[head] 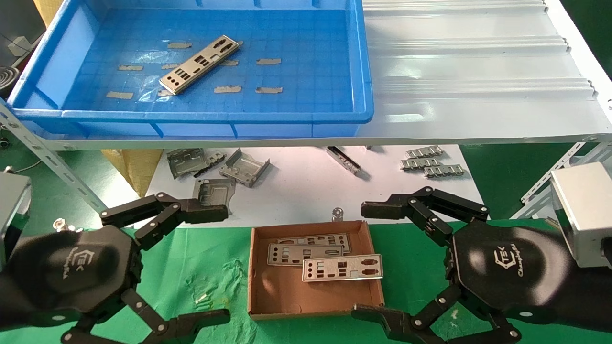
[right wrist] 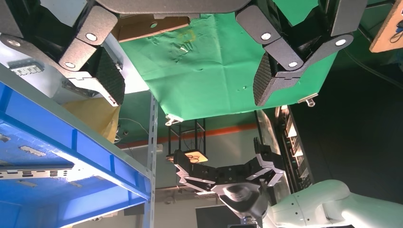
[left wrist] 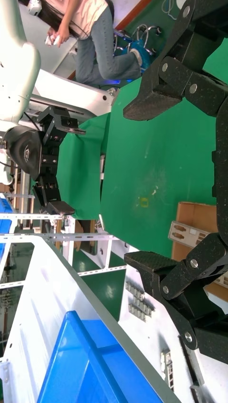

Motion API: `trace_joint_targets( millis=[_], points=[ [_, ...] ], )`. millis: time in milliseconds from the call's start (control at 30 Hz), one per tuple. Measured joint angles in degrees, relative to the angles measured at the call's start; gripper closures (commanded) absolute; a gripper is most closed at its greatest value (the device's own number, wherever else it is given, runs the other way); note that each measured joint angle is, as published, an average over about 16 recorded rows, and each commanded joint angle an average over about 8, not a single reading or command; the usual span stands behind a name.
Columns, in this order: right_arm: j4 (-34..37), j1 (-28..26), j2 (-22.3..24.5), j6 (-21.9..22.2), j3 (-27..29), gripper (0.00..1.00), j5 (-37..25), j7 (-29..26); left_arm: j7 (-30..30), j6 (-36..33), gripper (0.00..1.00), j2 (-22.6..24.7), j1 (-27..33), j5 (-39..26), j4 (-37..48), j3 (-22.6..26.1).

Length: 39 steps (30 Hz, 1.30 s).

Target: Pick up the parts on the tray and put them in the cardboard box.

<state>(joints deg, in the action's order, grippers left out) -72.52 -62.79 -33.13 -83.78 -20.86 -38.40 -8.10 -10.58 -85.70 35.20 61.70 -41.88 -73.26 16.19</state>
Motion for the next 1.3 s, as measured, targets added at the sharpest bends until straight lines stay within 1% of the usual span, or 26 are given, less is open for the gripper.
trace_joint_targets(
  millis=[200, 1067, 1167, 1300],
  points=[
    [0.0, 0.0, 0.0, 0.0, 0.0, 1.00, 0.0, 0.0, 0.0, 0.0, 0.00, 0.0, 0.0, 0.0, 0.0, 0.0],
    [0.0, 0.0, 0.0, 0.0, 0.0, 1.00, 0.0, 0.0, 0.0, 0.0, 0.00, 0.0, 0.1, -0.1, -0.1, 0.0],
    [0.0, 0.0, 0.0, 0.0, 0.0, 1.00, 0.0, 0.0, 0.0, 0.2, 0.00, 0.0, 0.9, -0.6, -0.3, 0.0],
    [0.0, 0.0, 0.0, 0.0, 0.0, 1.00, 0.0, 0.0, -0.2, 0.9, 0.00, 0.3, 3.4, -2.5, -0.5, 0.4]
  ],
)
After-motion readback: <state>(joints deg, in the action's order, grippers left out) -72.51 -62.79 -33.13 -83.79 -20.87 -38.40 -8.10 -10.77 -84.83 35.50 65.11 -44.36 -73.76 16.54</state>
